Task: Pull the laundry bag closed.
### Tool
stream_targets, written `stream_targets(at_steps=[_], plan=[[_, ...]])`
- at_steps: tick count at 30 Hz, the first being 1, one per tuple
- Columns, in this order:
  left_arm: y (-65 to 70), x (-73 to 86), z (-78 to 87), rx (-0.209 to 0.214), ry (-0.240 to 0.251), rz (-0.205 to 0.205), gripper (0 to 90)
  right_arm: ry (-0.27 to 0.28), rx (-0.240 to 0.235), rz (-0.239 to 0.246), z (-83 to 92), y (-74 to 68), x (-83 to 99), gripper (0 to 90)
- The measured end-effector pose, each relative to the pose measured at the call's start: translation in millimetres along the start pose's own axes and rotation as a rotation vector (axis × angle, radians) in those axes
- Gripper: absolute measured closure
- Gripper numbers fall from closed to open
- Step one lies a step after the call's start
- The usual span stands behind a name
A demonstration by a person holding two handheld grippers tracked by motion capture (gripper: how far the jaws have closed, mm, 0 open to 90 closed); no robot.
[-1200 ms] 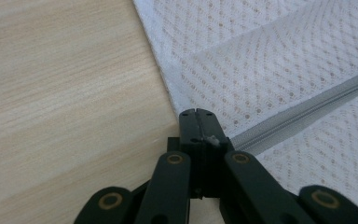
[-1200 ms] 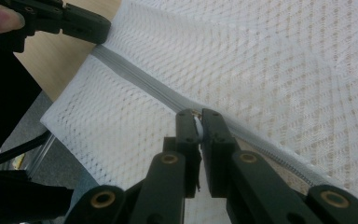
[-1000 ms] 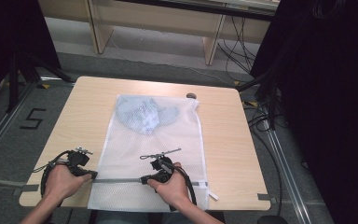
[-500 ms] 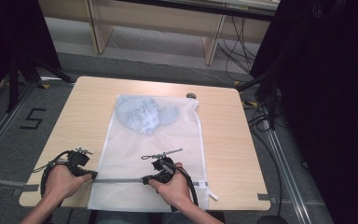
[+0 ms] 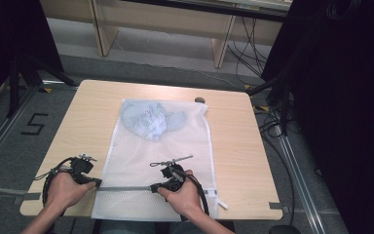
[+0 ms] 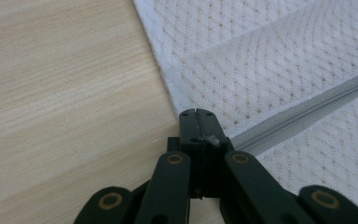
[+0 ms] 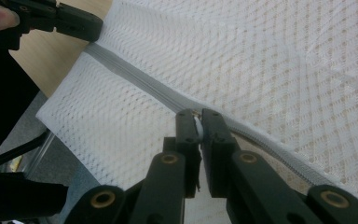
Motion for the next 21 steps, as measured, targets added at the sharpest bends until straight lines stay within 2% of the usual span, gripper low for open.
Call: stream_targets(at_steps=[1,5,6,9,10,11,13,15,18,21], plan=[[-0.1,0.0,-0.1,0.002,0.0,0.0,90.0,0.01,-0.006,0.032,0.7,2.6,0.1,86.9],[0.1,-0.1,-0.2,0.001,0.003,-0.001,90.0,0.011,-0.01,0.034,0.6,2.8,0.2,86.9],[0.1,0.0,-0.3,0.002,0.004,-0.001,90.0,-0.002,-0.004,0.007,1.6,1.5,1.5,86.9],[0.0,0.0,-0.2,0.002,0.004,-0.002,90.0,0.006,0.001,0.015,1.8,1.6,1.3,86.9],[0.1,0.0,-0.3,0.002,0.004,-0.001,90.0,0.005,-0.015,-0.002,2.6,0.3,1.5,86.9],[0.0,0.0,-0.3,0.002,0.004,-0.002,90.0,0.01,-0.009,0.033,3.0,2.8,1.1,86.9],[0.0,0.0,-0.1,0.002,0.001,-0.001,90.0,0.016,0.005,0.025,4.0,4.1,0.6,86.9],[-0.2,0.1,-0.1,0.002,0.002,-0.005,90.0,0.007,0.001,0.04,4.6,5.3,1.4,86.9],[0.2,-0.1,-0.3,0.001,0.004,-0.001,90.0,0.001,0.006,0.013,4.9,3.6,1.8,86.9],[-0.2,0.1,-0.1,0.002,0.003,-0.004,90.0,-0.003,-0.001,0.018,5.0,4.1,2.2,86.9]])
Point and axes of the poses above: each handheld gripper's, and its own axes: z roughly backward along the jaws, x roughly out of its underside, y roughly to its right, the point moved 4 cm from there along -z, roughly forward along the jaws, and after that the axes turned 6 degrees about -y, right-handed, at the moved point
